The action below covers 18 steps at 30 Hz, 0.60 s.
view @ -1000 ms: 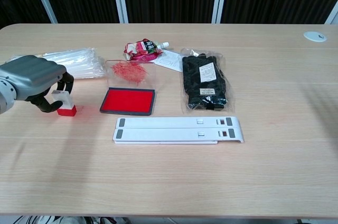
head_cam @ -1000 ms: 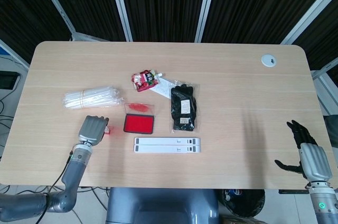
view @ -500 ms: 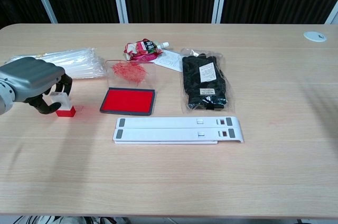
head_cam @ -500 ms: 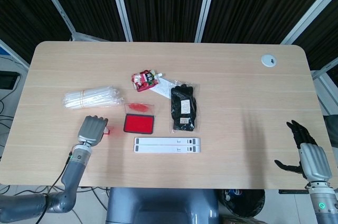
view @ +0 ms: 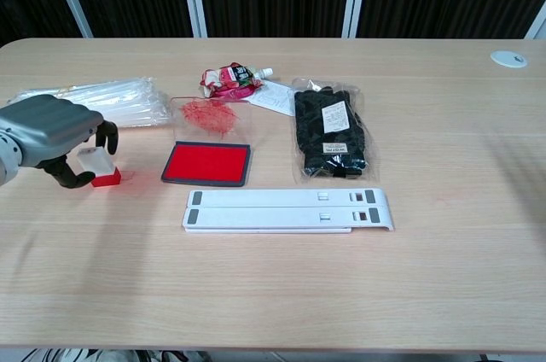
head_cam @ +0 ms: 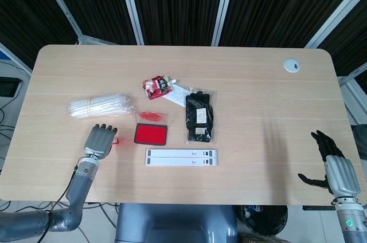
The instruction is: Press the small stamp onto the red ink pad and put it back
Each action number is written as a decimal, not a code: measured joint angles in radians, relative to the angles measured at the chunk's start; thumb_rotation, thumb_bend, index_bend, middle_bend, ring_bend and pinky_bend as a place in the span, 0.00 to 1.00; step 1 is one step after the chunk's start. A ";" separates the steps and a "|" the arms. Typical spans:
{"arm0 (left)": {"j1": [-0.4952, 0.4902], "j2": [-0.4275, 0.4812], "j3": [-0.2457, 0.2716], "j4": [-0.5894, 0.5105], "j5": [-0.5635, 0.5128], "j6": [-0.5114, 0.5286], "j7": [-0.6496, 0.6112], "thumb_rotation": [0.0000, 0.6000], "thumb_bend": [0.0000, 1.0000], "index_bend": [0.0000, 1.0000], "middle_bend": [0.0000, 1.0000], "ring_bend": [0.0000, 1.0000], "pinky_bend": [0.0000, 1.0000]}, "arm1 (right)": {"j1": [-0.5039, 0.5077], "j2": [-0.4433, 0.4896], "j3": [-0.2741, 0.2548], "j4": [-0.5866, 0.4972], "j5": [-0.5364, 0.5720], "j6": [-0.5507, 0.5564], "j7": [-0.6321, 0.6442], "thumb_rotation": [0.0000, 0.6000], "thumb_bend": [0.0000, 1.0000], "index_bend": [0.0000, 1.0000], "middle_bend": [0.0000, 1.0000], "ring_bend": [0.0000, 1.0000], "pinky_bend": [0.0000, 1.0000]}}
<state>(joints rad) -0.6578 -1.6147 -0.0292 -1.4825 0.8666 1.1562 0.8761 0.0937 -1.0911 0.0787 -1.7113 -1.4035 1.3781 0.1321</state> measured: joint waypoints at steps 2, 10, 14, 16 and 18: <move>0.000 0.004 -0.001 -0.006 -0.006 -0.003 0.005 1.00 0.29 0.26 0.23 0.20 0.29 | 0.000 0.000 0.000 0.000 0.000 0.000 0.000 1.00 0.11 0.00 0.00 0.00 0.18; 0.003 0.022 -0.006 -0.032 -0.005 0.006 0.008 1.00 0.25 0.19 0.15 0.13 0.20 | -0.001 0.000 0.000 0.001 -0.001 0.002 -0.001 1.00 0.11 0.00 0.00 0.00 0.18; 0.012 0.048 -0.010 -0.063 0.013 0.027 -0.008 1.00 0.23 0.19 0.15 0.13 0.20 | -0.001 0.000 -0.001 0.001 -0.002 0.003 -0.004 1.00 0.11 0.00 0.00 0.00 0.18; 0.020 0.067 -0.009 -0.087 0.031 0.042 -0.024 1.00 0.20 0.18 0.14 0.12 0.19 | -0.002 0.000 -0.001 0.002 -0.002 0.003 -0.007 1.00 0.11 0.00 0.00 0.00 0.18; 0.034 0.099 -0.006 -0.119 0.059 0.065 -0.047 1.00 0.18 0.16 0.12 0.10 0.17 | -0.002 0.000 -0.001 0.002 -0.002 0.004 -0.010 1.00 0.11 0.00 0.00 0.00 0.18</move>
<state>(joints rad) -0.6236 -1.5152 -0.0355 -1.6020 0.9260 1.2209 0.8289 0.0920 -1.0914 0.0776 -1.7094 -1.4053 1.3822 0.1220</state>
